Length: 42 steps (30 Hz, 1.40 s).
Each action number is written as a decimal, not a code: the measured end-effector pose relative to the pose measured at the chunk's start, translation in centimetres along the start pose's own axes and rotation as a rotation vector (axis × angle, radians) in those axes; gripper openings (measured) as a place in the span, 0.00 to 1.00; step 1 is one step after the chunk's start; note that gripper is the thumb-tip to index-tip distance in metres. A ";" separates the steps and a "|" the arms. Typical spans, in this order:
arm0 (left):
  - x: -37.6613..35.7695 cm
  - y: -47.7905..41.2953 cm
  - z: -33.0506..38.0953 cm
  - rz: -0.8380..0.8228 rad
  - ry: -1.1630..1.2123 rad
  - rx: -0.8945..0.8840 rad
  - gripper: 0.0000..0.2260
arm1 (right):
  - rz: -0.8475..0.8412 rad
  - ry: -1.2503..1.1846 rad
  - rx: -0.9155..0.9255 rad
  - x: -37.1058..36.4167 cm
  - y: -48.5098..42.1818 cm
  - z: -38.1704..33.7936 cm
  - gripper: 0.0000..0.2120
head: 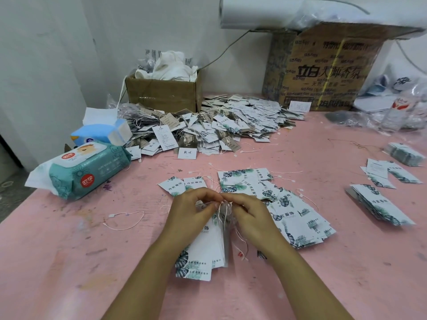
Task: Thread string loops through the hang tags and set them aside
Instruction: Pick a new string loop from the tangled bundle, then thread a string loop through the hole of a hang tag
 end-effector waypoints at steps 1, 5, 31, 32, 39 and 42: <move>0.0 0.0 0.0 0.003 -0.011 -0.005 0.16 | -0.008 0.003 0.001 0.0 0.0 0.1 0.22; 0.1 0.0 0.1 -0.006 -0.010 -0.002 0.15 | 0.019 0.020 -0.005 0.0 -0.1 0.3 0.20; 0.2 0.1 0.4 -0.010 -0.072 0.037 0.11 | 0.418 0.054 0.196 1.8 0.6 -1.3 0.10; 0.2 0.2 0.5 -0.011 -0.098 0.036 0.11 | 0.469 0.065 0.210 2.1 0.6 -1.2 0.09; 0.7 -0.1 0.3 0.051 -0.071 0.062 0.08 | 0.715 -0.027 0.060 4.6 0.0 -0.3 0.11; 0.8 -0.2 0.1 0.091 0.043 0.093 0.07 | 0.758 -0.034 -0.015 5.5 -0.2 0.4 0.11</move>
Point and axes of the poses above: each hand's wrist, its own y-axis away from the middle knuckle, its own x-axis out of the back of the hand, z = x × y, the point moved 1 cm from there along -y, towards the middle knuckle, and after that the axes turned 2 degrees about z, right-handed, at the moved point
